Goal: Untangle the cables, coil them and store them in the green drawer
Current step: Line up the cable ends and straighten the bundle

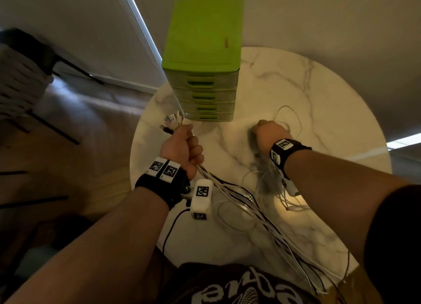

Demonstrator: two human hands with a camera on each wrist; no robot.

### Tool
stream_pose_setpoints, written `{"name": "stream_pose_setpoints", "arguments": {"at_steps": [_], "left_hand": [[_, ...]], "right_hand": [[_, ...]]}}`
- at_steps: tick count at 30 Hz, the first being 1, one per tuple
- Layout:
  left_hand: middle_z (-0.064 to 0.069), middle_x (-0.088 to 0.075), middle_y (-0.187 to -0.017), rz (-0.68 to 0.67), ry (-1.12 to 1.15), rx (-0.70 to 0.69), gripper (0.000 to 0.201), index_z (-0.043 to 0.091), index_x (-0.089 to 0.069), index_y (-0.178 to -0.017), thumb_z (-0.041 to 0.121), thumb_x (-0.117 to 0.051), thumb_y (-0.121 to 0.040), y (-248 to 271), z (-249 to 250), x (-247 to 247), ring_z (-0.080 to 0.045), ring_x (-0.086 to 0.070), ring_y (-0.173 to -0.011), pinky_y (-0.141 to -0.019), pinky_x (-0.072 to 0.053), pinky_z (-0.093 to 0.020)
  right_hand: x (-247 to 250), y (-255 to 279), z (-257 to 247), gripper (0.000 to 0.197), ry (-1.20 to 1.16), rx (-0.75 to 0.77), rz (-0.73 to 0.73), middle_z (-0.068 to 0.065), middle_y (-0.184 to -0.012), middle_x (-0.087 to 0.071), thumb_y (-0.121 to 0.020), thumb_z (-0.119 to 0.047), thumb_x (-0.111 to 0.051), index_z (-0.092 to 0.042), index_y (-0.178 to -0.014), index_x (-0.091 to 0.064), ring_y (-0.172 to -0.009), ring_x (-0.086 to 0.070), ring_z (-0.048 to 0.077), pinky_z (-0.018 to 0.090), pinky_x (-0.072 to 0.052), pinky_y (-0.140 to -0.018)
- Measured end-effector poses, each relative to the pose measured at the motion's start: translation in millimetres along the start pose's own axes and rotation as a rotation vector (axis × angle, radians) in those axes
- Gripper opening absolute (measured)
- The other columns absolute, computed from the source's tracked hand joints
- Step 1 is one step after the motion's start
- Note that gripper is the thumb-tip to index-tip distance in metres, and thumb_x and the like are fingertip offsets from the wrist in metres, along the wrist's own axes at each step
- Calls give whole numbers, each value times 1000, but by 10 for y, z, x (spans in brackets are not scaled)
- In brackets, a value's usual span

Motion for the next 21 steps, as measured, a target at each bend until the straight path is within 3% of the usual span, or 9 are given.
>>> {"name": "stream_pose_setpoints", "arguments": {"at_steps": [2,6,8,11,13,15,18,21], "left_hand": [[7,-19,-55,-25,-4,14,44,26,-34,-58,30,-52,-98,24,-31,-22,-12,-11,-46,-41,-10,-23],[7,-21,-57,-50,0,34,42,24,-39,-60,33,-51,-99,92,-98,-34,-11,-14,-46,-46,-9,-25],[6,-23,-57,-61,1,46,41,23,-42,-61,34,-52,-99,135,-136,-34,-12,-16,-47,-45,-12,-25],[6,-27,-56,-87,21,43,41,21,-44,-63,35,-51,-101,208,-172,-54,-12,-19,-45,-41,-18,-25],[6,-26,-56,-117,41,31,41,21,-44,-65,35,-49,-103,264,-190,-75,-11,-20,-44,-42,-20,-25],[6,-26,-56,-162,59,27,40,21,-43,-67,33,-46,-104,326,-209,-90,-11,-20,-44,-42,-22,-25],[5,-28,-57,-237,79,26,35,21,-43,-69,28,-44,-103,426,-237,-103,-11,-22,-45,-42,-24,-26],[4,-29,-60,-265,60,9,29,21,-44,-71,26,-45,-100,551,-254,-117,-12,-24,-47,-45,-26,-27]], "right_hand": [[32,60,-22,32,17,21,19,7,-122,-57,-97,-18,-47,-14,-123,-66,-116,-54,33,37,-47,-87],[444,221,-161,23,-70,89,224,5,-117,-65,-97,-32,-56,-23,-113,-69,-111,-54,30,37,-43,-84],[756,371,-210,19,-316,31,333,5,-103,-71,-97,-41,-58,-26,-107,-66,-96,-63,31,37,-50,-77],[1144,636,-238,20,-730,-55,406,-4,-74,-73,-96,-49,-60,-29,-92,-57,-67,-68,18,34,-55,-63],[1387,855,-277,22,-989,-53,464,-4,-64,-68,-96,-48,-59,-27,-90,-56,-56,-61,15,38,-54,-58],[1597,1070,-365,27,-1268,21,528,3,-65,-55,-101,-42,-52,-17,-94,-61,-56,-49,17,44,-49,-59],[1648,1338,-602,30,-1599,122,423,6,-71,-49,-109,-21,-39,-7,-101,-64,-58,-44,15,35,-43,-60],[1408,1498,-814,29,-1369,113,228,6,-70,-61,-108,-20,-43,-7,-97,-66,-58,-55,20,38,-51,-62]]}}
Point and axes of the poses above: each hand's wrist, its own y-axis away from the middle knuckle, its own x-axis out of the back of the hand, z = x × y, the point moved 5 cm from there along -y, towards the middle knuckle
